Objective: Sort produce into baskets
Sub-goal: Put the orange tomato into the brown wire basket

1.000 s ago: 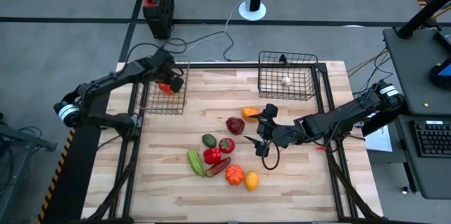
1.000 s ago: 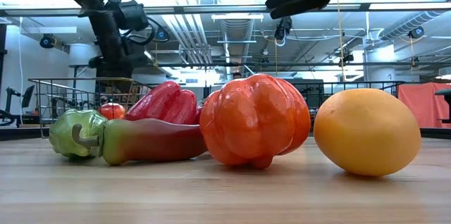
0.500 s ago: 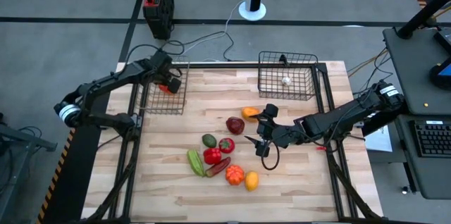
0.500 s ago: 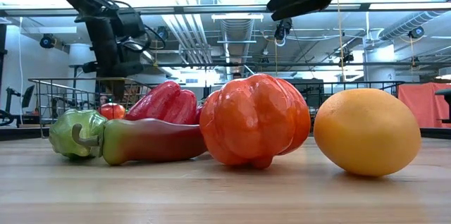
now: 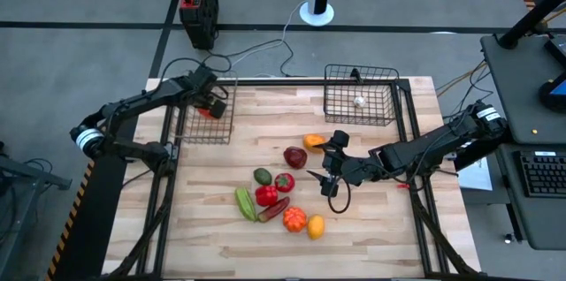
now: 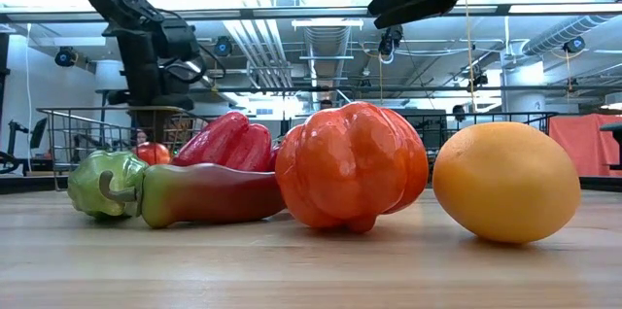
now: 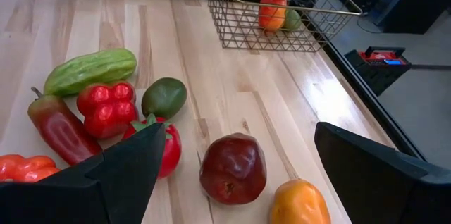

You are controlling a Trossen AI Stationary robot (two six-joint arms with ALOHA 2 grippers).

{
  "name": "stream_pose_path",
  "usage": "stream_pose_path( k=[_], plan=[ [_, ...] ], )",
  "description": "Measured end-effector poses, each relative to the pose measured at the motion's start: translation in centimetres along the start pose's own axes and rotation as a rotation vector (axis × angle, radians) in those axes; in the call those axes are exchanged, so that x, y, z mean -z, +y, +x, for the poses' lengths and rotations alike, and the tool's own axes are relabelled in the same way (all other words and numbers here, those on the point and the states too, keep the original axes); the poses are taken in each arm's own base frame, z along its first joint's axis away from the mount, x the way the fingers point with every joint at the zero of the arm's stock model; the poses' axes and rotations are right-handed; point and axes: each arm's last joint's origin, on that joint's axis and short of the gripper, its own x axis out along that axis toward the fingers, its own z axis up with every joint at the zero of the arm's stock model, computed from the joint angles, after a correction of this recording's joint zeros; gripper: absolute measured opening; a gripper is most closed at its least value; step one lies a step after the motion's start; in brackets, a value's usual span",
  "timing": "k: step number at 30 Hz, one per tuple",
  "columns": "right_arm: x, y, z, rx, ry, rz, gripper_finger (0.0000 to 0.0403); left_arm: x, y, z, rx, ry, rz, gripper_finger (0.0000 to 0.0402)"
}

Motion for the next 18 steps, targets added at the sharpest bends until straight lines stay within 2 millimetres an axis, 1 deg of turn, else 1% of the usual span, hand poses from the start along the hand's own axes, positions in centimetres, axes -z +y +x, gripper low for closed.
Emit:
stream_pose_path(
  k=[8,15,18],
  plan=[
    [0.0,0.0,0.0,0.000,0.000,0.000,0.0357,0.8,0.1,-0.5,-0.007,0.057,-0.007,0.0000],
    [0.0,0.0,0.0,0.000,0.000,0.000,0.0357,1.6,0.4,-1.6,0.012,0.077,-0.001,0.0000],
    [0.0,0.0,0.0,0.000,0.000,0.000,0.0357,2.0,0.4,-2.0,0.012,0.099,0.029,0.0000]
  ],
)
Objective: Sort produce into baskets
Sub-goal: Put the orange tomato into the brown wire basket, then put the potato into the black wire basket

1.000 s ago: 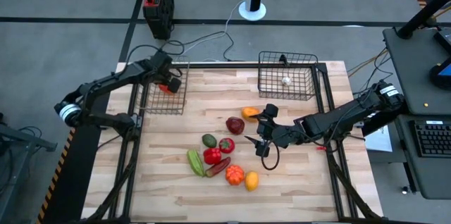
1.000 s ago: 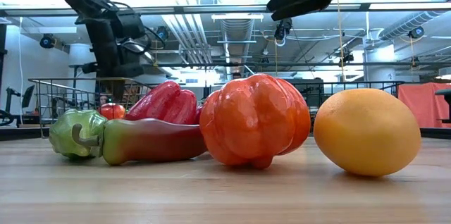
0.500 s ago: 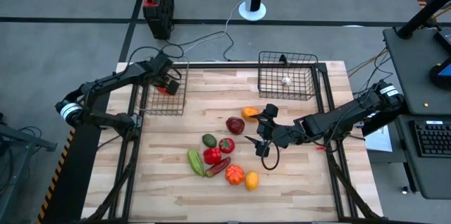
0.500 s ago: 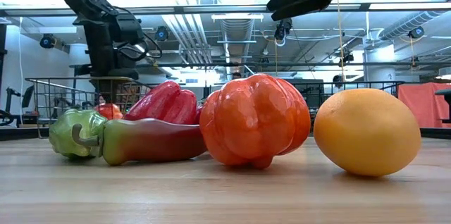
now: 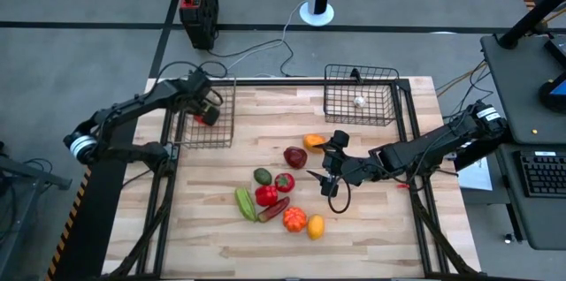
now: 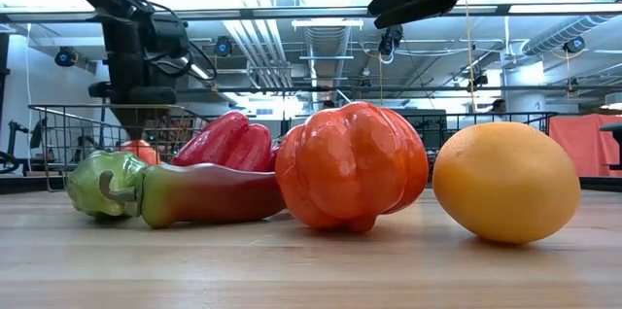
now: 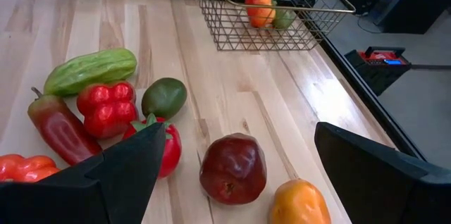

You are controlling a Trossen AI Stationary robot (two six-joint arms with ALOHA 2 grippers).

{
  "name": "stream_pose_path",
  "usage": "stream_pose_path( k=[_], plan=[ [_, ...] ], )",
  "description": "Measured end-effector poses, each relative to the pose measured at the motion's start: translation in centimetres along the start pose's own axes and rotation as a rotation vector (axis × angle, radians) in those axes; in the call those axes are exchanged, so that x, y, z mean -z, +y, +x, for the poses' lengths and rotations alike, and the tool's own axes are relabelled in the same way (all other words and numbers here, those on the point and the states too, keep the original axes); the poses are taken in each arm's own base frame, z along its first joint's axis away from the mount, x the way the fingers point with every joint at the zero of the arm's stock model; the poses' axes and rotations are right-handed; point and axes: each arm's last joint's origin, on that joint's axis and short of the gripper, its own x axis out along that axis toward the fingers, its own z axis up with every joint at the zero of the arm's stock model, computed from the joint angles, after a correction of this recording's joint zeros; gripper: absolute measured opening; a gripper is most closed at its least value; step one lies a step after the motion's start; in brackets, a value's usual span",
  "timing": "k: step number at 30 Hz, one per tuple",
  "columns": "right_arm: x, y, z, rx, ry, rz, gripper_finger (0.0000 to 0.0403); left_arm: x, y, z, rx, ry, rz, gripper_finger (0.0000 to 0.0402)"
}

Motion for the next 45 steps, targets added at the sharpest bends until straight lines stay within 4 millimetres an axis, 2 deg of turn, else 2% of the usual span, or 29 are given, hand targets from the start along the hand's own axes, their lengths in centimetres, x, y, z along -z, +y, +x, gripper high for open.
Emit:
stream_pose_path(
  k=[8,19,26,31,36,41,45],
  plan=[
    [0.0,0.0,0.0,0.000,0.000,0.010,0.0357,0.9,-0.7,-1.0,0.061,0.017,0.056,0.0000],
    [0.0,0.0,0.0,0.000,-0.001,0.010,0.0357,0.9,-0.5,-2.0,0.058,-0.029,0.037,0.0000],
    [0.0,0.0,0.0,0.001,0.000,0.035,0.0357,0.8,-1.1,-4.6,0.105,-0.148,0.055,0.0000],
    [0.0,-0.3,0.1,0.027,0.001,0.071,0.0357,2.0,-3.3,-7.6,0.242,-0.322,0.067,0.0000],
    [-0.4,-1.0,0.2,0.059,0.040,0.065,0.0357,3.8,-6.7,-10.7,0.399,-0.511,0.164,0.0000],
    [-0.6,-1.0,0.1,0.039,0.051,0.019,0.0357,6.5,-10.2,-12.9,0.407,-0.684,0.277,0.0000],
    [-0.8,-1.1,0.1,0.029,0.052,0.004,0.0357,8.4,-12.6,-14.0,0.379,-0.798,0.341,0.0000]
  ],
)
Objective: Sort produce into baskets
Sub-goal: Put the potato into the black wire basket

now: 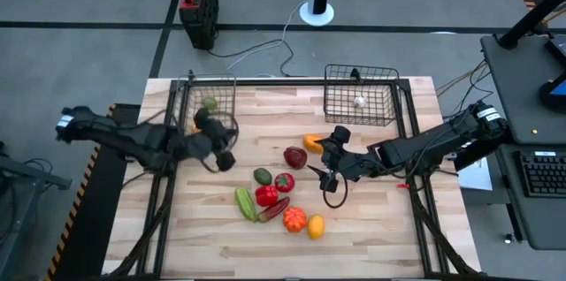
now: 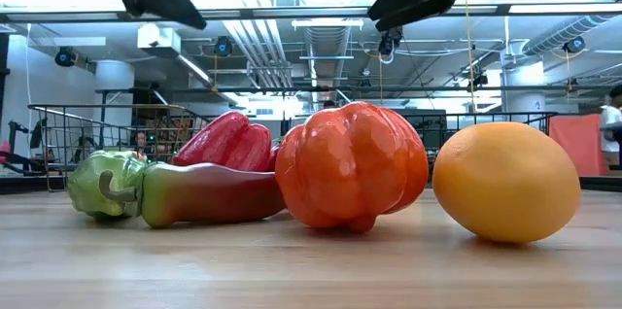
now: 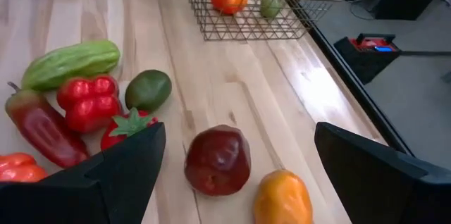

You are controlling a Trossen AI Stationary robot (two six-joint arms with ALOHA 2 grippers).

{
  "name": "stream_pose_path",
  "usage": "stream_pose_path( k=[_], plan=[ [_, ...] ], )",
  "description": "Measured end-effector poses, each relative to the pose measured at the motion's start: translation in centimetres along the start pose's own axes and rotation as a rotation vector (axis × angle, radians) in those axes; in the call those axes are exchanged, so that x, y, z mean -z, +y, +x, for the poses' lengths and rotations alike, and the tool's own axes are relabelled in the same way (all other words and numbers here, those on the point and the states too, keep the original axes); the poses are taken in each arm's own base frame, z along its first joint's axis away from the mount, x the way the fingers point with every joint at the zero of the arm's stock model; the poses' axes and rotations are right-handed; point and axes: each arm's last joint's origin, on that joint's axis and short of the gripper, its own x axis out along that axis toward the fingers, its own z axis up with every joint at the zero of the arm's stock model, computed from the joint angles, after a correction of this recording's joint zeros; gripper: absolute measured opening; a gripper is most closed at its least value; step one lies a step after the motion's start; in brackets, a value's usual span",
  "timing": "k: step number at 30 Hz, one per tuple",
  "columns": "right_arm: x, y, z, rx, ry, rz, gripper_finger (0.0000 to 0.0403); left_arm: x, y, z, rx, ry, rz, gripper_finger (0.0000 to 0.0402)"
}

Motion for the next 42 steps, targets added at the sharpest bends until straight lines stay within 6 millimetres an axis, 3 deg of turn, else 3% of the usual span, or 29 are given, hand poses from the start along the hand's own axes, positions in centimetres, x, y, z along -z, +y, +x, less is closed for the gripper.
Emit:
stream_pose_path(
  k=[9,16,23,32,37,42],
  plan=[
    [-1.2,-0.2,-0.4,-0.003,-0.025,0.017,0.0357,0.1,-3.4,1.5,-0.035,-0.071,0.086,0.0000],
    [0.5,-0.5,-1.2,-0.035,0.225,0.057,0.0357,0.0,-5.8,3.3,0.072,-0.089,0.229,0.0000],
    [2.6,1.6,-2.2,-0.268,0.380,0.083,0.0357,0.8,-7.1,5.0,0.058,-0.041,0.284,0.0000],
    [3.6,3.6,-2.9,-0.299,0.415,0.128,0.0357,2.2,-8.7,6.6,0.148,0.026,0.341,0.0000],
    [4.3,5.7,-2.2,-0.344,0.423,0.058,0.0357,2.4,-9.0,6.9,0.150,0.031,0.347,0.0000],
    [4.6,6.5,-1.1,-0.297,0.425,0.012,0.0357,2.3,-9.0,6.9,0.151,0.026,0.343,0.0000]
  ],
)
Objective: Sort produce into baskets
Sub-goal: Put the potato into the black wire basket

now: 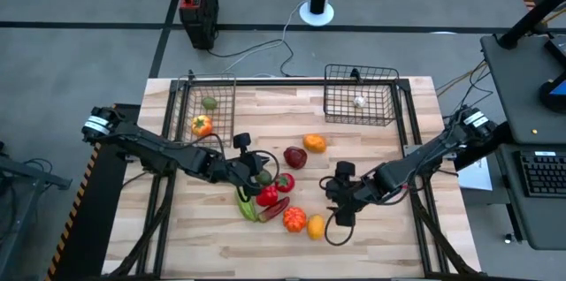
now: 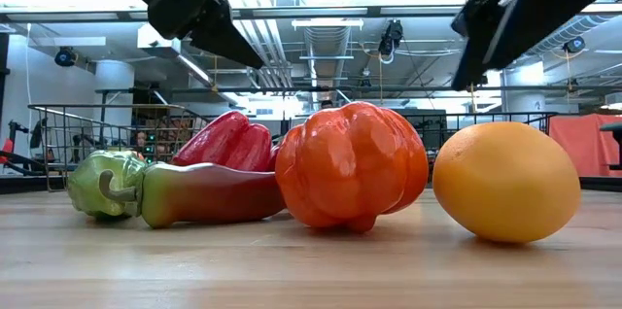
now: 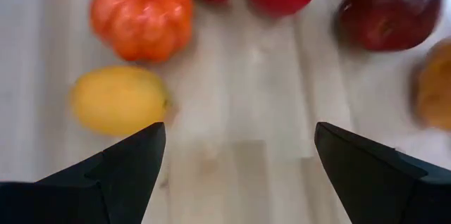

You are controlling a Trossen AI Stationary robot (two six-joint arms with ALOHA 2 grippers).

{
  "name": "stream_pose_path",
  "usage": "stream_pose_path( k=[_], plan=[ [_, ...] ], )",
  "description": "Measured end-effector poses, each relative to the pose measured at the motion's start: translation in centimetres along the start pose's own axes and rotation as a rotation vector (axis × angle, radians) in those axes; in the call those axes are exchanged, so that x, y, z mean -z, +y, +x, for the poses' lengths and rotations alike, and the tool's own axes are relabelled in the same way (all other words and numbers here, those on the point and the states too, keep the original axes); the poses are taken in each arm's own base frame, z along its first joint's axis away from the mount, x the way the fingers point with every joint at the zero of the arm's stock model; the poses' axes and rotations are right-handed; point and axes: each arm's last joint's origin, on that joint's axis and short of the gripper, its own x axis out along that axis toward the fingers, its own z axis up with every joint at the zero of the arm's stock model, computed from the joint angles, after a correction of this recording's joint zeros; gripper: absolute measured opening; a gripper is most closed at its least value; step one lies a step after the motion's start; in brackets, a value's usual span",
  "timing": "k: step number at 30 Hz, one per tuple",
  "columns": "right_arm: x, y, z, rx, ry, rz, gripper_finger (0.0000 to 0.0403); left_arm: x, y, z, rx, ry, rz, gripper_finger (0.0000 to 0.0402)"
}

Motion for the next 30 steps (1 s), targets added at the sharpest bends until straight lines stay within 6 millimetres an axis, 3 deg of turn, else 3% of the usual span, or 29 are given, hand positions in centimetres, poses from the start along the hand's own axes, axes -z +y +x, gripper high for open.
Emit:
stream_pose_path(
  k=[7,15,23,30],
  plan=[
    [-1.8,-0.4,1.7,0.134,-0.139,-0.049,0.0357,0.2,-0.2,0.4,0.000,0.012,0.008,0.0000],
    [-4.7,-1.4,4.7,0.142,-0.264,-0.130,0.0357,0.2,-0.2,0.3,-0.008,0.026,0.023,0.0000],
    [-8.4,-4.0,3.4,0.047,-0.281,-0.148,0.0357,-1.3,1.6,-2.2,-0.043,0.082,0.035,0.0000],
    [-8.8,-4.4,4.5,0.063,-0.260,-0.168,0.0357,-1.1,3.0,-4.4,-0.080,0.029,-0.033,0.0000]
  ],
)
